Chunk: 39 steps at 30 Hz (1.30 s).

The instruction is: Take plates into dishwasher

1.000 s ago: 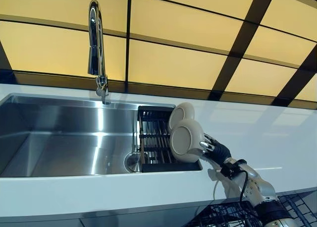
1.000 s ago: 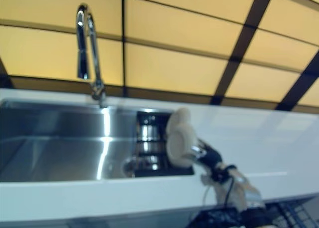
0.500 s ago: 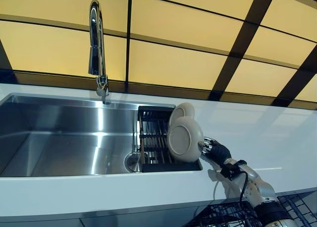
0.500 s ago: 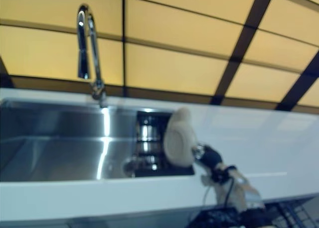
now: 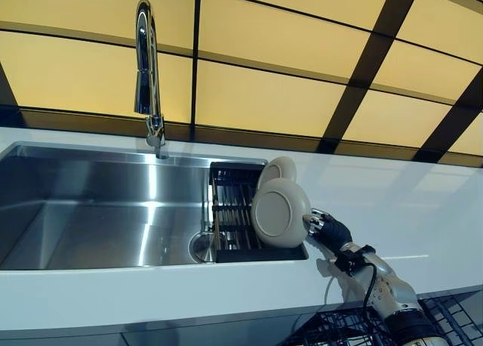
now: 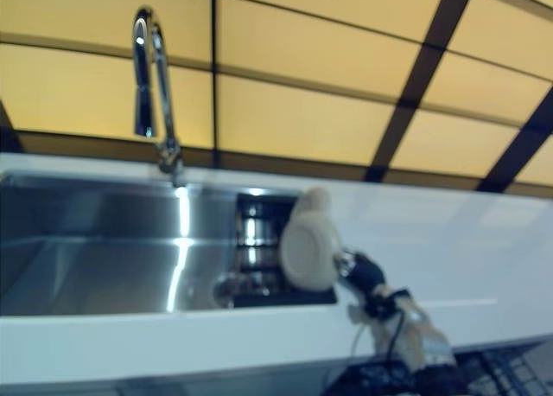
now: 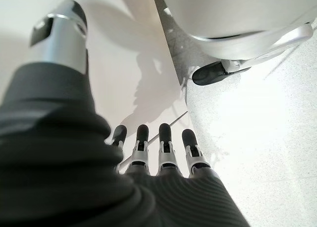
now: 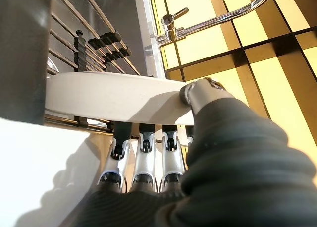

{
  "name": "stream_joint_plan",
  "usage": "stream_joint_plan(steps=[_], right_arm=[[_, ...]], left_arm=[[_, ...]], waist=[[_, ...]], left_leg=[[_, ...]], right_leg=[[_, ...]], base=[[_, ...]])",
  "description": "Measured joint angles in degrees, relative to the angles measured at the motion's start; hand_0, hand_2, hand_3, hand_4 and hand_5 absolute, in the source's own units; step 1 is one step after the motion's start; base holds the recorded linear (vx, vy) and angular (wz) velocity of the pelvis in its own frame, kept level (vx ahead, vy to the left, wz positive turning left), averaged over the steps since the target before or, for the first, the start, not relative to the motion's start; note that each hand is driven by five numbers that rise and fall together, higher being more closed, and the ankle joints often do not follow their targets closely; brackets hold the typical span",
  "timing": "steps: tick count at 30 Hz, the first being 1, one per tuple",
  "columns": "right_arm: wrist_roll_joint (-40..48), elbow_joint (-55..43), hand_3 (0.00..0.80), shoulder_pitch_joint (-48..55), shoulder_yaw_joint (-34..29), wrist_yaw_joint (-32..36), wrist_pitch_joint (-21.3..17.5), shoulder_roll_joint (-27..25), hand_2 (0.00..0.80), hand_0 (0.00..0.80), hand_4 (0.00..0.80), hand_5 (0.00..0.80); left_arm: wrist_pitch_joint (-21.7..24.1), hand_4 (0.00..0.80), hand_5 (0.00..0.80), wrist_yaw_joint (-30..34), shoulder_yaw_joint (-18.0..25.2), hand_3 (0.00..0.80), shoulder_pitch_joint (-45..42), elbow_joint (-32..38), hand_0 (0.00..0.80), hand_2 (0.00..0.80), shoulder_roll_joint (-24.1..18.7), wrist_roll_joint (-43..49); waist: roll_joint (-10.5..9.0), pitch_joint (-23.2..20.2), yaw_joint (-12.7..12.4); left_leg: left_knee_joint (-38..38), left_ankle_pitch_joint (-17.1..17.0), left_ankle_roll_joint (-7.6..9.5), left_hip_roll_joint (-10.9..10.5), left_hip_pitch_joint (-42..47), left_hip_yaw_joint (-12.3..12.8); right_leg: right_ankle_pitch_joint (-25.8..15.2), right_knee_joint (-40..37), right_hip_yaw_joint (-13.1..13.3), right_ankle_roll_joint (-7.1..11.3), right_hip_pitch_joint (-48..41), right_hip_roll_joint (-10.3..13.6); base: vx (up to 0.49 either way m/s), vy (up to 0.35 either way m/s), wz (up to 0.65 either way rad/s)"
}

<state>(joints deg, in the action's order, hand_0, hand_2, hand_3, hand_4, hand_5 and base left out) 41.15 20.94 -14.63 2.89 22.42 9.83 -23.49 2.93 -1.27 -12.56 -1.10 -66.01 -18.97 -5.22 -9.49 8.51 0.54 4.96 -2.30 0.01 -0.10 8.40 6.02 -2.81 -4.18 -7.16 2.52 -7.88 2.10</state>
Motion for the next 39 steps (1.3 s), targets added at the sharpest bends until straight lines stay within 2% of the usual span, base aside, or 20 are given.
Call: stream_joint_plan(steps=[4,10,19,29,35,39], right_arm=[[0.0,0.0,0.800,0.4,0.0,0.0,-1.0,0.1,0.800,0.800,0.800,0.800],[0.0,0.1,0.800,1.6,0.2,-0.1,-5.0,0.6,0.800,0.800,0.800,0.800],[0.0,-2.2,0.800,2.2,0.3,-1.5,-7.4,0.6,0.800,0.800,0.800,0.800],[0.0,-7.7,0.800,2.2,1.2,-5.8,-6.9,0.5,0.800,0.800,0.800,0.800],[0.2,-11.5,0.800,1.4,2.4,-9.1,-3.6,0.5,0.800,0.800,0.800,0.800],[1.2,-12.1,0.800,0.8,2.4,-10.6,-2.9,0.5,0.800,0.800,0.800,0.800]], left_arm=[[0.0,0.000,0.000,0.0,0.0,0.000,0.0,0.0,0.000,0.000,0.0,0.0],[0.0,0.000,0.000,0.0,0.0,0.000,0.0,0.0,0.000,0.000,0.0,0.0],[-0.4,0.000,0.000,0.0,0.0,0.000,-0.2,1.4,0.000,0.000,0.4,0.0],[-0.5,0.000,0.000,0.0,0.0,0.000,-0.2,1.6,0.000,0.000,0.6,0.2],[-0.4,0.000,0.000,0.1,0.0,0.000,-0.2,1.9,0.000,0.000,0.6,2.1],[-0.3,0.000,0.000,0.1,0.0,0.000,-0.3,2.0,0.000,0.000,0.6,2.2]], waist=[[0.03,0.0,0.0],[0.33,0.3,-0.1],[1.39,1.4,-0.1],[2.78,3.0,-0.1],[3.41,3.7,-0.2],[3.56,4.5,-0.5]], left_leg=[[0.0,0.0,0.00,0.0,0.0,0.0],[0.0,0.0,0.01,-0.1,0.0,-0.1],[0.0,0.0,0.00,-0.1,0.0,-0.3],[-0.4,-0.1,-0.10,-0.1,0.1,-0.4],[-0.3,-0.2,-0.24,-0.1,0.3,-0.4],[-0.2,-0.2,-0.24,-0.1,0.7,-0.3]], right_leg=[[0.0,0.0,0.0,0.00,0.0,0.0],[0.0,0.0,-0.1,0.01,0.0,0.1],[0.0,0.0,-0.3,0.03,-0.1,0.1],[0.0,0.0,-0.4,0.03,-0.4,0.1],[0.0,0.0,-0.4,0.03,-0.4,0.1],[0.0,0.0,-0.4,0.04,-0.8,0.1]], base=[[0.000,0.000,0.00],[0.000,0.000,0.00],[0.000,0.000,0.00],[0.000,0.000,0.00],[0.000,0.000,0.00],[0.000,0.000,0.00]])
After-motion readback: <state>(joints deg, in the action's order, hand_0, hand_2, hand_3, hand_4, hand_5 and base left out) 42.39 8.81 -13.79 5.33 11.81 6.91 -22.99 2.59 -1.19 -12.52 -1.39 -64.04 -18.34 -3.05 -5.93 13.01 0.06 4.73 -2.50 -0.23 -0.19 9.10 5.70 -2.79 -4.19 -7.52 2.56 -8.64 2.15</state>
